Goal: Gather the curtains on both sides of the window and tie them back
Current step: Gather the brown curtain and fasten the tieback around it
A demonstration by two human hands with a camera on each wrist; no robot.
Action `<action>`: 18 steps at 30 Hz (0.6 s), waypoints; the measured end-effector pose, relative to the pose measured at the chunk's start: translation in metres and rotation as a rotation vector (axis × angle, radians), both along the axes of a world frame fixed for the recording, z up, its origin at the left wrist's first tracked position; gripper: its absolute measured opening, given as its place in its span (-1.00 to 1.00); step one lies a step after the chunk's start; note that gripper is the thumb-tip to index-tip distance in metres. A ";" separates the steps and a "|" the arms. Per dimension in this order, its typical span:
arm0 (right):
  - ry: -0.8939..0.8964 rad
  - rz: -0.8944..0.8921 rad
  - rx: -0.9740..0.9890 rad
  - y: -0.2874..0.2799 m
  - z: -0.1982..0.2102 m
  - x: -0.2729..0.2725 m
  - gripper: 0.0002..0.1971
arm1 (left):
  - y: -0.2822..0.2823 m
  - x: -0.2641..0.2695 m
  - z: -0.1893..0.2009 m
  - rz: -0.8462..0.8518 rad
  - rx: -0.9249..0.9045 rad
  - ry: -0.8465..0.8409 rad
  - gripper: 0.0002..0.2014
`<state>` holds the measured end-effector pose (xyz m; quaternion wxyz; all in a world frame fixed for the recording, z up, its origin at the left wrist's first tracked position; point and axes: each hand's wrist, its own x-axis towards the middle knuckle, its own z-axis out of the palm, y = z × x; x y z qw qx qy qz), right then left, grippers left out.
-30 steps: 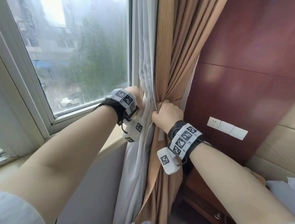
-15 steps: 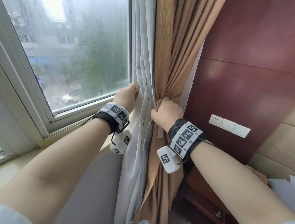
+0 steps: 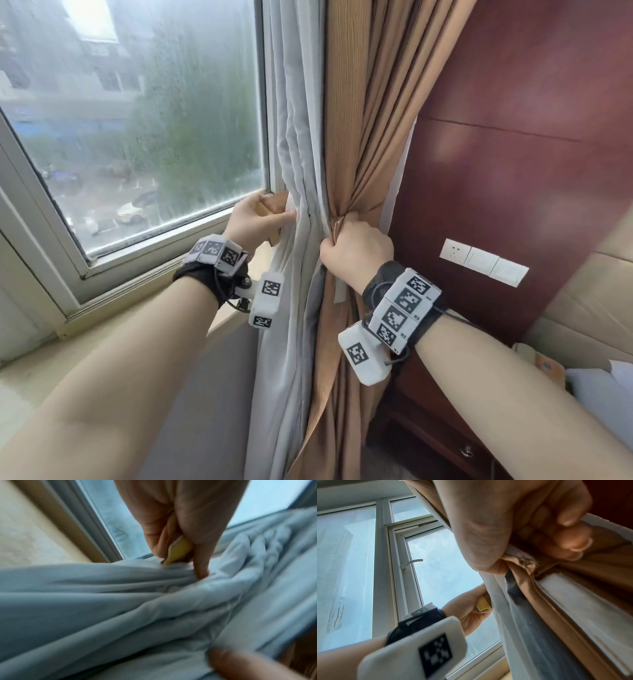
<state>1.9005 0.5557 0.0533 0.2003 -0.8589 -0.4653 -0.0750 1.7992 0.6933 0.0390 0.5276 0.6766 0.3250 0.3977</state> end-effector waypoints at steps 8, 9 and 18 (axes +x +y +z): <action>0.098 -0.010 0.045 0.005 -0.003 -0.007 -0.68 | 0.002 -0.008 -0.007 0.011 0.015 -0.039 -0.66; 0.108 -0.015 0.048 0.005 -0.004 -0.007 -0.67 | 0.000 -0.010 -0.007 0.053 0.084 -0.034 -0.69; 0.167 -0.074 0.070 0.015 -0.005 0.001 -0.57 | -0.045 -0.010 0.005 -0.019 0.943 0.140 -0.60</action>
